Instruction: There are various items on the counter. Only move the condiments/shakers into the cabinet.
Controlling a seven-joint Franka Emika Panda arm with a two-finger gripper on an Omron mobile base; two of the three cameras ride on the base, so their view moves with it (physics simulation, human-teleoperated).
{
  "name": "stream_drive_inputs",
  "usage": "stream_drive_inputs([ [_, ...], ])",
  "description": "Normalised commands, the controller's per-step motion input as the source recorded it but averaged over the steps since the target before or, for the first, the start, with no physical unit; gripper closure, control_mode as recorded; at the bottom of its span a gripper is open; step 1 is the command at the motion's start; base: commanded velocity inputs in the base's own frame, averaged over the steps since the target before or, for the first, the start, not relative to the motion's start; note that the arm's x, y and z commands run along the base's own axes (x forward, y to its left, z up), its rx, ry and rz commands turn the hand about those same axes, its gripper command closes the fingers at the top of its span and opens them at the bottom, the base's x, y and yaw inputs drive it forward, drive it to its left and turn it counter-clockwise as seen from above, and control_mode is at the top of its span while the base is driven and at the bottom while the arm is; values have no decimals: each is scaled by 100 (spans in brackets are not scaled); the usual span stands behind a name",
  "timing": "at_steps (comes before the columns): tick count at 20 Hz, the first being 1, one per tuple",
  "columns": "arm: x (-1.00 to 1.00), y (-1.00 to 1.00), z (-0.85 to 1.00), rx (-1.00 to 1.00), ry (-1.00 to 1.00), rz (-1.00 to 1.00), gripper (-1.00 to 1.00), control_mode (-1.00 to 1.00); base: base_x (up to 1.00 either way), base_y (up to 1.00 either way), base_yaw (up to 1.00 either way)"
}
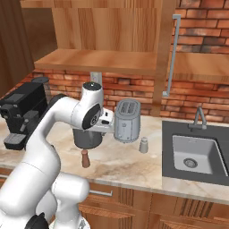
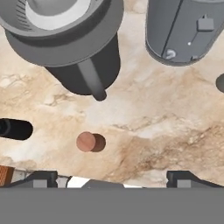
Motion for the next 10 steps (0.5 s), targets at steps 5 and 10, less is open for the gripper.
stream_drive_inputs([
  [5, 0, -13, -17, 7, 6, 12, -100, -100, 0, 0, 0],
  [10, 0, -19, -25, 18, 4, 23, -100, -100, 0, 0, 0],
])
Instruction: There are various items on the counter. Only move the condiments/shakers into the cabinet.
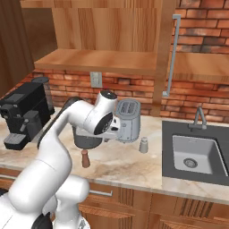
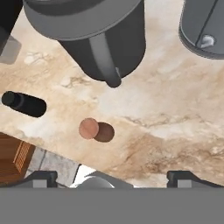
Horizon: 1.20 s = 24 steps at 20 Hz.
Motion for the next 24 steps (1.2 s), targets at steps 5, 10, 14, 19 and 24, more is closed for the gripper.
stream_drive_inputs([
  [5, 0, -28, -11, 28, -1, 35, -100, -100, 0, 0, 0],
  [10, -7, -12, -7, 24, -20, 35, -100, -100, 0, 0, 0],
  [14, -9, 0, -14, 15, -32, 30, -100, -100, 0, 0, 0],
  [19, -15, 1, -26, 13, -29, 26, -100, -100, 0, 0, 0],
  [24, -1, 2, -20, 6, -12, 7, -100, -100, 0, 0, 0],
])
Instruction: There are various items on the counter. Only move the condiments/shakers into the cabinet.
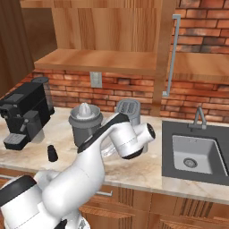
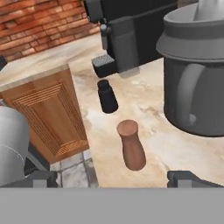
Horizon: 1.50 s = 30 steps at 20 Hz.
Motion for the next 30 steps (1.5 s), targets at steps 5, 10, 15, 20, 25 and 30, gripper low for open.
stream_drive_inputs([
  [5, 9, 7, -18, 7, -2, 7, -100, -100, 0, 0, 0],
  [10, 3, 15, -23, 7, -4, 6, -100, -100, 0, 0, 0],
  [15, 4, 13, -26, 15, -5, 4, -100, -100, 0, 0, 0],
  [20, 3, 13, -26, 18, -5, 3, -100, -100, 0, 0, 0],
  [25, 5, 4, -16, 3, 0, 1, -100, -100, 0, 0, 0],
  [30, 16, 4, -12, 0, 2, 0, -100, -100, 0, 0, 0],
])
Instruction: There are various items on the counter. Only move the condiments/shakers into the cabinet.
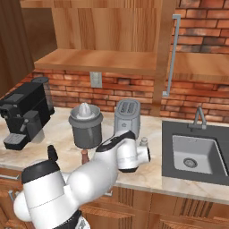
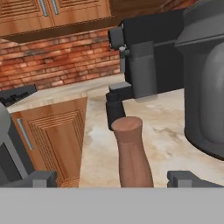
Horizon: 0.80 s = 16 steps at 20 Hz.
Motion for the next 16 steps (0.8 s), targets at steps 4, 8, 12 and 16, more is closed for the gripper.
stream_drive_inputs([
  [4, 23, 11, -12, -1, 1, 0, -100, -100, 0, 0, 0],
  [8, 23, 13, -10, 0, 1, 0, -100, -100, 0, 0, 0],
  [12, 16, 14, -11, 0, 0, 1, -100, -100, 0, 0, 0],
  [16, 7, 19, -8, 0, 0, 2, -100, -100, 0, 0, 0],
])
